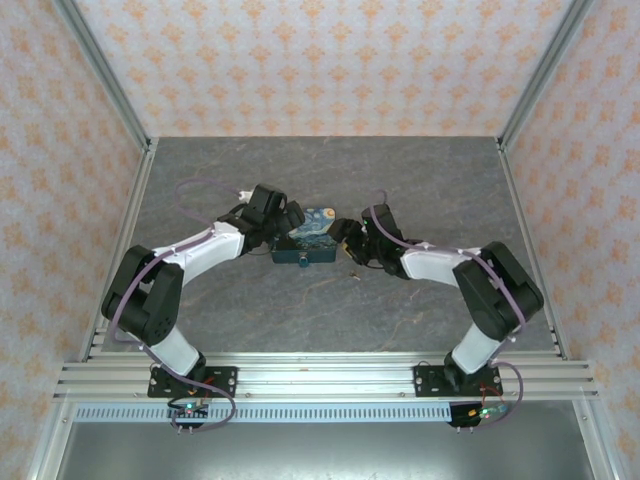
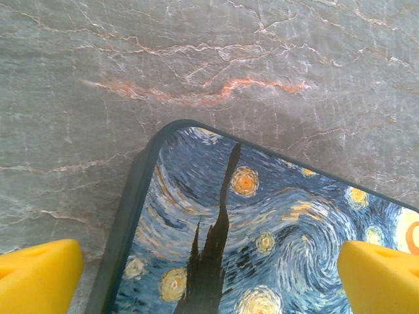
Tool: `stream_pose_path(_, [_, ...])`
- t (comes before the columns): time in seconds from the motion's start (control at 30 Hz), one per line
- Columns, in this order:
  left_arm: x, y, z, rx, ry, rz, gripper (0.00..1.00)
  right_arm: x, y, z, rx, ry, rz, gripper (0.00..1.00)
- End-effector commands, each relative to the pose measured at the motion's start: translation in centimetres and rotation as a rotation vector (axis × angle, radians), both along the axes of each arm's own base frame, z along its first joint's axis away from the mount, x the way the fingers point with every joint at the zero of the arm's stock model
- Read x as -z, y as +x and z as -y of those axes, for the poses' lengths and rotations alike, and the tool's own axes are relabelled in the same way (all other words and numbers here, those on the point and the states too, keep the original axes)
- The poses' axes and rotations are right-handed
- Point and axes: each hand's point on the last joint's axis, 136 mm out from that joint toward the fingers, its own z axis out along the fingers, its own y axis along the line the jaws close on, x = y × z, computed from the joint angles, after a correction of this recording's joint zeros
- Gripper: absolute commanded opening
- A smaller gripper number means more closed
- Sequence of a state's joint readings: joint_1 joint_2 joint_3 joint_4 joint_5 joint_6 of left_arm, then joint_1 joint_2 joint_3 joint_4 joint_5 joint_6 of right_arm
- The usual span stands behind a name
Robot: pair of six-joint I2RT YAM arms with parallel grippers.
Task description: Unlock the padlock with the key
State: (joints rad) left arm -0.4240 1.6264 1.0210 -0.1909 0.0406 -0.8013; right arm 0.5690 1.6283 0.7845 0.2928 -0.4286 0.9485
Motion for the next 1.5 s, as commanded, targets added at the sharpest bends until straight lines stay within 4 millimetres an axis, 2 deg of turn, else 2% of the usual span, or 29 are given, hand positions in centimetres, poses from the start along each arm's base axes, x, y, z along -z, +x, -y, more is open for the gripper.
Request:
stream_pose_path(0.0, [-3.8, 0.1, -1.7, -0.014, 0.058, 0.051, 1.0, -3.1, 0.1, 1.1, 0.022, -0.039, 0.084, 0.69])
stream_pose_path(0.2, [-7.3, -1.0, -3.1, -0.007, 0.063, 0.085, 1.0, -4.1, -1.1, 3.0, -0.008, -0.177, 0.088, 0.69])
stream_pose_path(0.4, [-11.1, -1.8, -3.0, 0.045, 0.066, 0.112, 1.0, -3.7, -2.5, 5.2, -0.067, -0.373, 0.057, 0.68])
stream_pose_path(0.63, [-15.2, -2.1, -2.1, 0.061, -0.022, 0.161, 1.0, -1.9, -4.5, 7.8, -0.106, -0.538, -0.025, 0.66])
stream_pose_path(0.8, [-16.5, -2.6, -1.1, 0.055, -0.127, 0.173, 1.0, -0.1, -5.1, 8.4, -0.121, -0.586, -0.094, 0.62])
stream_pose_path(1.0, [-15.7, -2.8, 0.4, 0.065, -0.235, 0.144, 1.0, 1.8, -5.6, 8.3, -0.14, -0.623, -0.143, 0.52])
stream_pose_path(1.47, [-9.8, -3.6, 1.8, 0.077, -0.348, 0.098, 1.0, 4.0, -5.0, 6.3, -0.158, -0.663, -0.188, 0.5])
